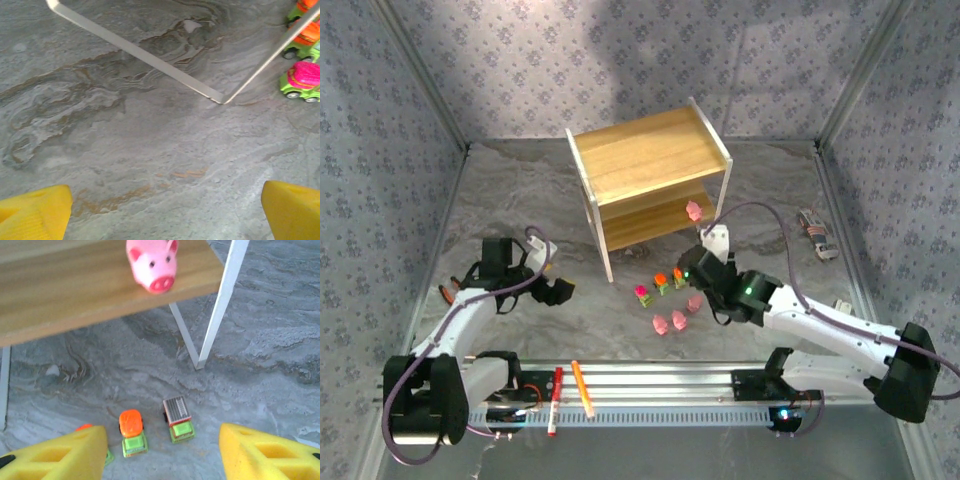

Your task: Place and organize the plastic toys onto the shelf

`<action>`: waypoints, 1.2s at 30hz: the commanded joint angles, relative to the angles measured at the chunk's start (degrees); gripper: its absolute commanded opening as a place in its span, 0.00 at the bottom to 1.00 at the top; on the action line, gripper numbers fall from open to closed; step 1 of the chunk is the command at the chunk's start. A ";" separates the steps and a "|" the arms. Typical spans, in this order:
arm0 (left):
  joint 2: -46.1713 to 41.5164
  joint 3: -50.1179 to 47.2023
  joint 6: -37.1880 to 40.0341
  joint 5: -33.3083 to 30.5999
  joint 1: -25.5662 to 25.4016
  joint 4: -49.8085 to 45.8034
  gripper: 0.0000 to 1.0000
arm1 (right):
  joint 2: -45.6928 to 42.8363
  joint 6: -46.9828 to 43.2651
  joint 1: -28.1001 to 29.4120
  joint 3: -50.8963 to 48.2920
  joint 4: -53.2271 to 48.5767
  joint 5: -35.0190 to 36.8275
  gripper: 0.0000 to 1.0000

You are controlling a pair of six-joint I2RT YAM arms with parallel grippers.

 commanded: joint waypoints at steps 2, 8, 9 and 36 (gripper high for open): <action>-1.76 -0.81 1.88 4.02 -1.87 -1.42 0.97 | -1.56 9.07 4.58 -2.71 -4.99 6.26 0.63; -2.58 -0.84 0.29 2.76 -8.24 -1.14 0.98 | -0.48 19.34 10.09 -5.54 -10.13 6.46 0.62; -2.55 -0.66 0.30 1.73 -9.32 -1.31 0.99 | -0.06 20.73 11.03 -6.27 -9.81 6.23 0.62; -4.18 1.71 -7.65 -12.24 -18.17 -0.36 1.00 | 11.74 33.63 15.97 -10.31 -1.95 2.88 0.58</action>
